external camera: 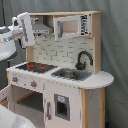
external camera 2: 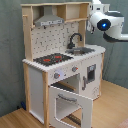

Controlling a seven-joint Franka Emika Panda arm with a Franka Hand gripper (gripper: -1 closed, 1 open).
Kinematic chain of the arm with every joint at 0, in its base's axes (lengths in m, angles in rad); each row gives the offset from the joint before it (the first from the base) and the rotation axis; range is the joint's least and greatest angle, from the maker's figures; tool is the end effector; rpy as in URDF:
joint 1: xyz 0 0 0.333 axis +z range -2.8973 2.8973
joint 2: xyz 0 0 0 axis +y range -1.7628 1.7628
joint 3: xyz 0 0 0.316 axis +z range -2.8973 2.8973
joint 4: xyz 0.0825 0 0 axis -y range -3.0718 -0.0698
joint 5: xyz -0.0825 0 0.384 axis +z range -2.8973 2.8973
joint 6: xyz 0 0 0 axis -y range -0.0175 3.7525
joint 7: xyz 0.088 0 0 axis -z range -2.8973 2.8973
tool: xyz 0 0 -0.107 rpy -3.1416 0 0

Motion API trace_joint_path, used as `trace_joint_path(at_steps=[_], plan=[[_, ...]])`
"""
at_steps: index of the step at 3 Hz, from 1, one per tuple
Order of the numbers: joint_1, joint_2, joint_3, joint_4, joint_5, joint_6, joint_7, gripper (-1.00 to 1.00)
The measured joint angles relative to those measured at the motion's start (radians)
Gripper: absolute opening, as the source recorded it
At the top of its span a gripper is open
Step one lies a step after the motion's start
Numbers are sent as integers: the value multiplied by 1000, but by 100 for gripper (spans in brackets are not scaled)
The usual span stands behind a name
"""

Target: Play with the kitchen

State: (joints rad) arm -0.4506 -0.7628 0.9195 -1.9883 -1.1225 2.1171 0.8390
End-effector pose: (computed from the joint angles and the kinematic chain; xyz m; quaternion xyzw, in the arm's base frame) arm 0.3367 0.3205 0.7169 0.6469 0.0200 0.5858 0.4878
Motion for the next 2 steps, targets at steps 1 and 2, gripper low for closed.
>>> trace_joint_path(at_steps=[1,2], plan=[[12,-25,82,4,-53,31,0,100],[13,-69,173,2,-59,27,-17,100]])
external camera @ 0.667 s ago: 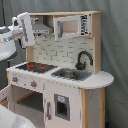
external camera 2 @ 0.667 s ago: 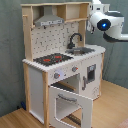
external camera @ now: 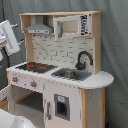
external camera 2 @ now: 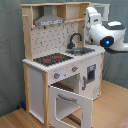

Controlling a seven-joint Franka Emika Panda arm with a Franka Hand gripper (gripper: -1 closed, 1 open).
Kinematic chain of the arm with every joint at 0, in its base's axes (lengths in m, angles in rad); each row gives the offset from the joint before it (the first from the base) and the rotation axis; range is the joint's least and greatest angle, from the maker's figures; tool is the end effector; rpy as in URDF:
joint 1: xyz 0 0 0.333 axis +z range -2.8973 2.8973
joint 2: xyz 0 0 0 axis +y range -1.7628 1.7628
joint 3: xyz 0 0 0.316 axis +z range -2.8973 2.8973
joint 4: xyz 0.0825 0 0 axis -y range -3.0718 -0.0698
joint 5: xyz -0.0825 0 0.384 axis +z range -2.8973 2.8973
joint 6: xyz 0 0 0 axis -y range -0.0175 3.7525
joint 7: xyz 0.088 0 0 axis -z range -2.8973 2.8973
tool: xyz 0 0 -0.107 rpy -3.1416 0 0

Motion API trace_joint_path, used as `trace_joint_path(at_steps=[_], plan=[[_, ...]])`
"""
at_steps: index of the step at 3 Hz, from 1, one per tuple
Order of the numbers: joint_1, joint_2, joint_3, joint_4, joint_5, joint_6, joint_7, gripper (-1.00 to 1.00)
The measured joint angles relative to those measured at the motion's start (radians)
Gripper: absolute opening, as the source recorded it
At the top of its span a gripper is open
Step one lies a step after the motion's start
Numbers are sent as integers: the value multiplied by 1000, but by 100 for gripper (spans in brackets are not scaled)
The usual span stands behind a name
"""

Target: Play with the kitchen

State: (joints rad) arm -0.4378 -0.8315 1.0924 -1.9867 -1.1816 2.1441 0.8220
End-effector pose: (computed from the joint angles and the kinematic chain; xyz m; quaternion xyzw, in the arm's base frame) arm 0.2829 0.4176 0.6698 0.5820 0.1259 0.6226 0.5076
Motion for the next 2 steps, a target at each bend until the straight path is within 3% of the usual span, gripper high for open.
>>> trace_joint_path(at_steps=[1,2], plan=[[8,-62,78,-20,-1,0,-42,100],[41,-121,123,-95,-2,2,-60,100]])
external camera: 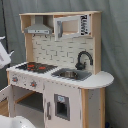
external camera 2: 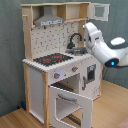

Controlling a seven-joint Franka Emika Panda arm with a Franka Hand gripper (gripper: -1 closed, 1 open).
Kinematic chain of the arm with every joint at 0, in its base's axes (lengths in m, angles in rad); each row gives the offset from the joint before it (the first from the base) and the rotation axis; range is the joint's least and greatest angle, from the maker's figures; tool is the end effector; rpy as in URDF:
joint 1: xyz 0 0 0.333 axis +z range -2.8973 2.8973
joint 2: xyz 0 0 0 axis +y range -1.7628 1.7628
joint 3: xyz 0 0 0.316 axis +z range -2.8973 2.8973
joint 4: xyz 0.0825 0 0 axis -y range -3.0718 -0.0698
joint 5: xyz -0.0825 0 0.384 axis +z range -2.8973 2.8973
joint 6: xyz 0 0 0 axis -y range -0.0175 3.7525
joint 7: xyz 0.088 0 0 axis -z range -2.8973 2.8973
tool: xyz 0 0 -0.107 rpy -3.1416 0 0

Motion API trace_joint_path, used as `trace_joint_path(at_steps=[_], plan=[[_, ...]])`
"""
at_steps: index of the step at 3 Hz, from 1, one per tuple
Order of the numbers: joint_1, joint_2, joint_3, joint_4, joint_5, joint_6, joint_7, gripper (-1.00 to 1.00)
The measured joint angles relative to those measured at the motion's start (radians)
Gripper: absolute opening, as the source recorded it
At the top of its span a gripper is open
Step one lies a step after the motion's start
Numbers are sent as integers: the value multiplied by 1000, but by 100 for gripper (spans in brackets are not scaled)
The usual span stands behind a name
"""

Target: Play with the kitchen

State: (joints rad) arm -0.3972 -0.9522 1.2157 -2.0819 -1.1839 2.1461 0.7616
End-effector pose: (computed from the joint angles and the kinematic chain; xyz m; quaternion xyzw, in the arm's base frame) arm 0.2329 0.4624 0.5933 0.5220 0.2066 0.6099 0.5593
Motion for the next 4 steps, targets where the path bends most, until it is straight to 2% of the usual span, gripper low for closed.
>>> trace_joint_path(at_steps=[1,2,3,4], plan=[[41,-41,43,-98,-1,5,2,100],[70,-58,102,-179,-1,12,13,100],[64,-59,193,-218,2,43,36,100],[11,-58,239,-223,2,127,43,100]])
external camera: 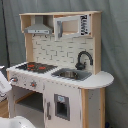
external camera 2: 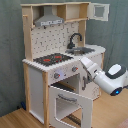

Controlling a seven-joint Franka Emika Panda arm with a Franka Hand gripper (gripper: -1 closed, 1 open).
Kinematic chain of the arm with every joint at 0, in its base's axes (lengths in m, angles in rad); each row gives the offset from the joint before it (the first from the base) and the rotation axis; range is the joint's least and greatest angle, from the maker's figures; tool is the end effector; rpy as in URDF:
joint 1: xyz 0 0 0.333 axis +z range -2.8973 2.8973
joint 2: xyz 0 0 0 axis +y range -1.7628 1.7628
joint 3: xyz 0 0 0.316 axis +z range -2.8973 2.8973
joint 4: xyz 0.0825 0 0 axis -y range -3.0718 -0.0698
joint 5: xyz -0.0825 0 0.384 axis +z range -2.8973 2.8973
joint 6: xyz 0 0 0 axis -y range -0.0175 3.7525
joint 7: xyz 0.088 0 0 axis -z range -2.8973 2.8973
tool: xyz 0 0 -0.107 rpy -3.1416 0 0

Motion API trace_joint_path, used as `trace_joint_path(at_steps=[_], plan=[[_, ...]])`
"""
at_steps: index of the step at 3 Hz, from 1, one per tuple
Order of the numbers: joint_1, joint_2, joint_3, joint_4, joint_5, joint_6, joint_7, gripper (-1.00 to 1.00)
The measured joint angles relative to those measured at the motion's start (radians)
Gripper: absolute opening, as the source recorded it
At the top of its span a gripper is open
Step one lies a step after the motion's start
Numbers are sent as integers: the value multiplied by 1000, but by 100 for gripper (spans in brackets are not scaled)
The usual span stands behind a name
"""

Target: Play with the kitchen

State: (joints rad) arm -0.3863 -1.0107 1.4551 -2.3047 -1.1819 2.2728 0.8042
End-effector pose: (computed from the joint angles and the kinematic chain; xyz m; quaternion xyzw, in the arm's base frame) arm 0.2163 0.4644 0.4146 0.4825 0.3577 0.5500 0.5803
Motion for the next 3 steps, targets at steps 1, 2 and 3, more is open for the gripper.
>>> trace_joint_path(at_steps=[1,2,3], plan=[[-54,0,38,-9,0,77,35,100],[-109,0,87,-11,-1,135,93,100],[-161,0,107,-12,-1,206,150,100]])
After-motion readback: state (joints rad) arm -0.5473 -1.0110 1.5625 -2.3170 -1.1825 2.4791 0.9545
